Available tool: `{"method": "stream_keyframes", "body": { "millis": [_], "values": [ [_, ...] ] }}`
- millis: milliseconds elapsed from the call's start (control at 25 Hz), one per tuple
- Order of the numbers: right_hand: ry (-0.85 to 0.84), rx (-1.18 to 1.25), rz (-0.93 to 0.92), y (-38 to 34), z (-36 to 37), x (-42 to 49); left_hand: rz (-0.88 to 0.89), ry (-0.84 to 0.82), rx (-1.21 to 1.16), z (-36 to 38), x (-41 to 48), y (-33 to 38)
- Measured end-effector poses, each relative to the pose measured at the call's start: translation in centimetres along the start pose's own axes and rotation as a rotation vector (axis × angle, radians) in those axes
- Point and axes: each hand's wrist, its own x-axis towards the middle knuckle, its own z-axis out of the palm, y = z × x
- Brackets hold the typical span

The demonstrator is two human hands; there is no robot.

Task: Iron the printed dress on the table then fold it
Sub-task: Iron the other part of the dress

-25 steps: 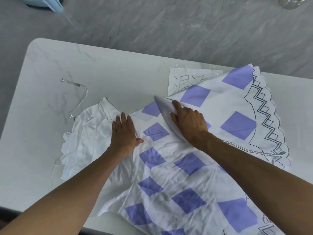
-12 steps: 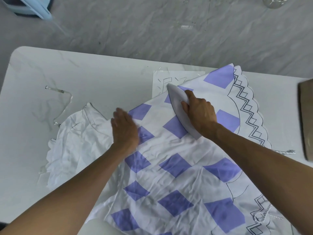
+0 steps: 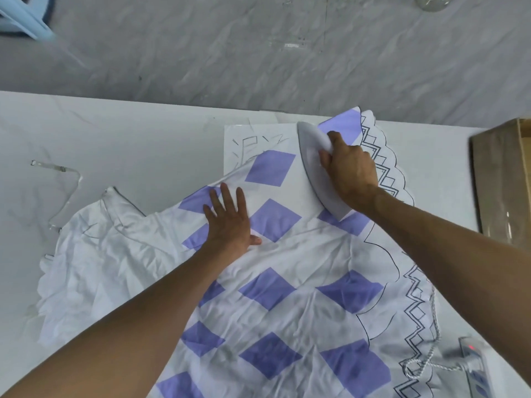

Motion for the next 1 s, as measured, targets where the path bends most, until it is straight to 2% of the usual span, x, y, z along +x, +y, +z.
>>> {"method": "stream_keyframes", "body": {
  "millis": [560,680,840,1000],
  "values": [
    [0.069,0.030,0.269,8.6,-3.4,1.8,0.001,0.036,-0.036,-0.9,-0.3,-0.1],
    [0.075,0.024,0.228,8.4,-4.9,0.0,0.021,0.090,-0.149,-1.2,-0.6,-0.4],
    [0.011,0.061,0.046,2.8,-5.1,-5.4,-0.001,0.299,-0.418,-0.8,-5.1,-3.5],
    [-0.130,0.160,-0.137,-4.1,-1.7,-12.0,0.139,0.247,-0.108,4.4,-11.1,-8.6]
  ]
}}
